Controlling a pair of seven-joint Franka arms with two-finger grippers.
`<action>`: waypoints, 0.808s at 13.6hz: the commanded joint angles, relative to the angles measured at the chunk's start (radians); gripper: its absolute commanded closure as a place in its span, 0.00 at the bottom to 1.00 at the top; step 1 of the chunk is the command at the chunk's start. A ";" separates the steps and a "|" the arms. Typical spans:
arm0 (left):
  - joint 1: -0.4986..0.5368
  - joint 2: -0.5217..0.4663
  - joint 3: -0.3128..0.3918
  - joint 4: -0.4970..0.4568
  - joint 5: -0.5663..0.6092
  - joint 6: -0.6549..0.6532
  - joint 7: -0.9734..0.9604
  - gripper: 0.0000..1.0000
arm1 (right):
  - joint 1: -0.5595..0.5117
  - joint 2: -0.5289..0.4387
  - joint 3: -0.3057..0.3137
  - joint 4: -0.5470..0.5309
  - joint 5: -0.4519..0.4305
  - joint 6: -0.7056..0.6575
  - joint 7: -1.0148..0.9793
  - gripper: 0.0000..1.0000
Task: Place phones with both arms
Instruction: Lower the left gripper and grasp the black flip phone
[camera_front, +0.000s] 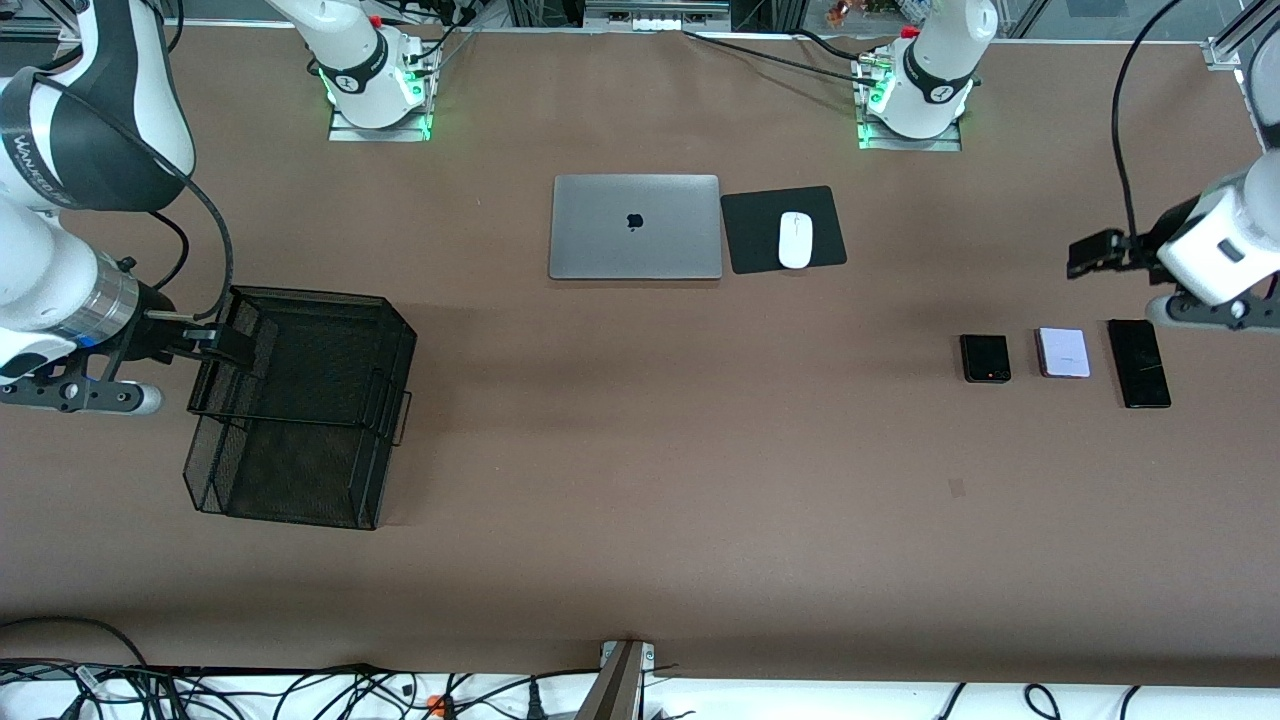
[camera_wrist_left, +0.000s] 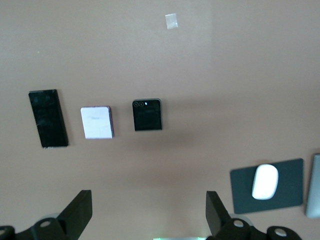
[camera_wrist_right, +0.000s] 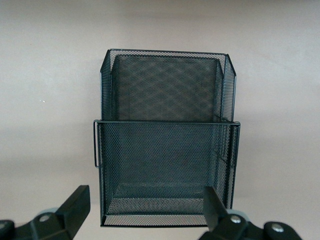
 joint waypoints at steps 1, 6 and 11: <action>0.017 -0.015 -0.002 -0.145 0.019 0.151 0.032 0.00 | 0.000 -0.015 0.002 -0.016 0.015 -0.003 0.014 0.00; 0.054 0.003 -0.002 -0.327 0.020 0.416 0.033 0.00 | 0.000 -0.013 0.000 -0.016 0.015 0.002 0.016 0.00; 0.069 0.057 -0.002 -0.452 0.020 0.657 0.033 0.00 | 0.009 -0.010 0.002 -0.014 0.015 0.008 0.016 0.00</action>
